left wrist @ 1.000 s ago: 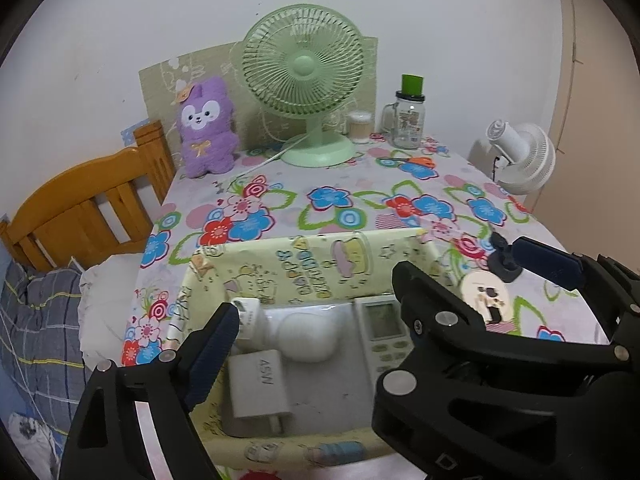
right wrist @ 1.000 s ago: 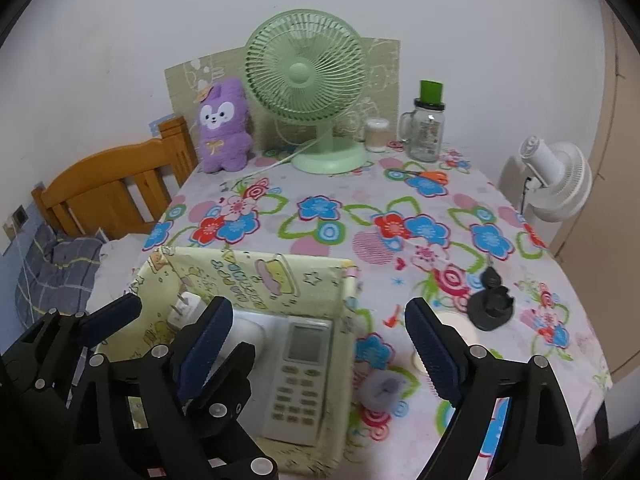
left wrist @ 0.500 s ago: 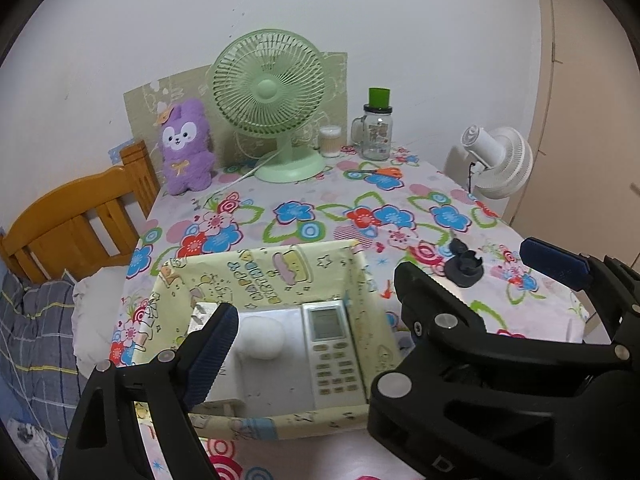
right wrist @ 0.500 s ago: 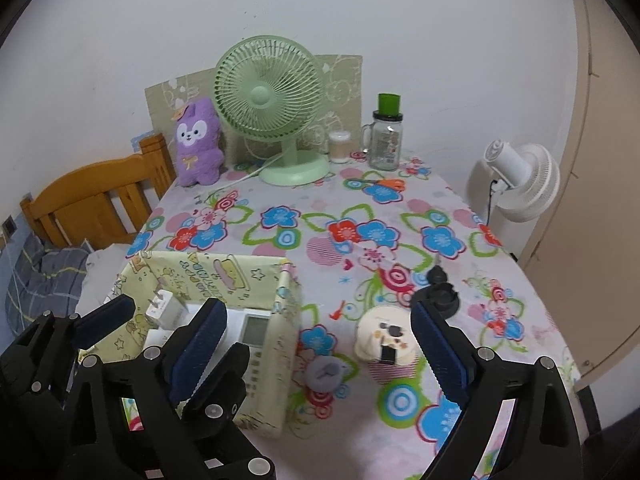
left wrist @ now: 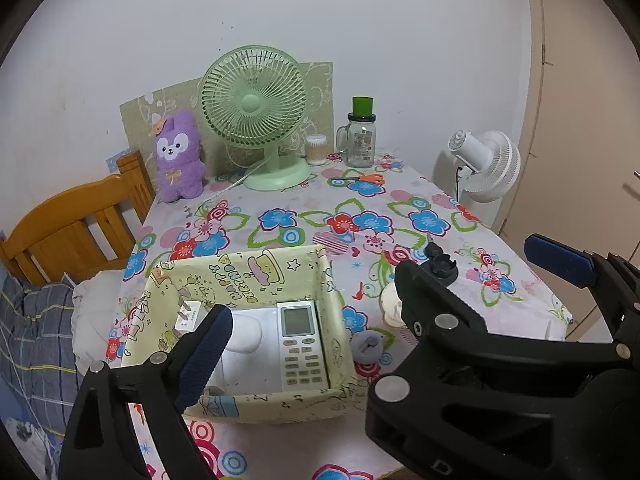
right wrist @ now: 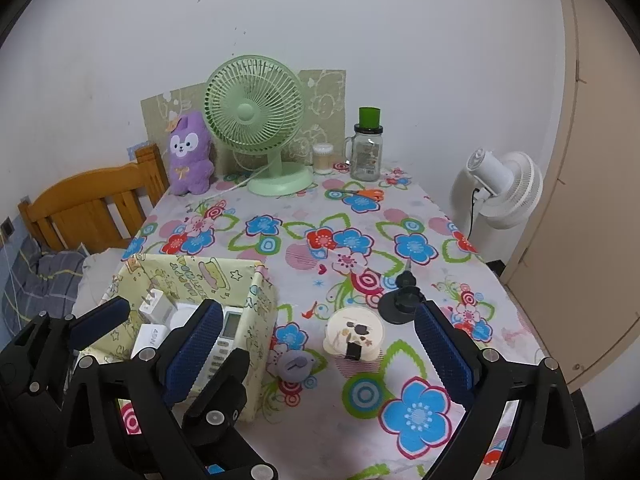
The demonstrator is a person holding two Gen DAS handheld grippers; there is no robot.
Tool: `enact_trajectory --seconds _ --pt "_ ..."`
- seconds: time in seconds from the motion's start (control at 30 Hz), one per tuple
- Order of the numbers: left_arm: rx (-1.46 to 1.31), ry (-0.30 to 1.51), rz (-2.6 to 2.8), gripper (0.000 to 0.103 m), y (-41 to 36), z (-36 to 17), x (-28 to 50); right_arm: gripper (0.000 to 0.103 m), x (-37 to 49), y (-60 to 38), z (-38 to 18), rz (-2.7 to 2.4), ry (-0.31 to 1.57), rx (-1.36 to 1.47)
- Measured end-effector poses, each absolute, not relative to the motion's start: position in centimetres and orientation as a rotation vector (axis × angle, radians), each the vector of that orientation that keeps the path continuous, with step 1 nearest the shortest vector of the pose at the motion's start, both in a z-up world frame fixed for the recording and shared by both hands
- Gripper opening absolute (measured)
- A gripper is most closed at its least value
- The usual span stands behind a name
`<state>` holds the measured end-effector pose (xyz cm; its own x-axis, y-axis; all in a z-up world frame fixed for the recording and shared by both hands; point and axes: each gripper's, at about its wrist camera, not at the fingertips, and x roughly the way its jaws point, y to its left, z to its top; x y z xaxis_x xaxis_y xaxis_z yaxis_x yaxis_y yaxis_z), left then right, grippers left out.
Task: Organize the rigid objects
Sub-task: 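Withdraw both tools from the box toward the beige round case and black stand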
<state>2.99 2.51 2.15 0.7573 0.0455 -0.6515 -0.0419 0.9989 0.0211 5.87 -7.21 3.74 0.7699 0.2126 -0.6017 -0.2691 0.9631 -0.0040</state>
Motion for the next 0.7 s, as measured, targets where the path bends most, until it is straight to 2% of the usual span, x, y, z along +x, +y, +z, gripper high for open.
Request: enact_trajectory --seconds 0.7 --pt "0.032 0.694 -0.032 0.099 -3.2 2.0 2.6 0.102 4.3 -13.2 4.3 0.161 0.614 -0.097"
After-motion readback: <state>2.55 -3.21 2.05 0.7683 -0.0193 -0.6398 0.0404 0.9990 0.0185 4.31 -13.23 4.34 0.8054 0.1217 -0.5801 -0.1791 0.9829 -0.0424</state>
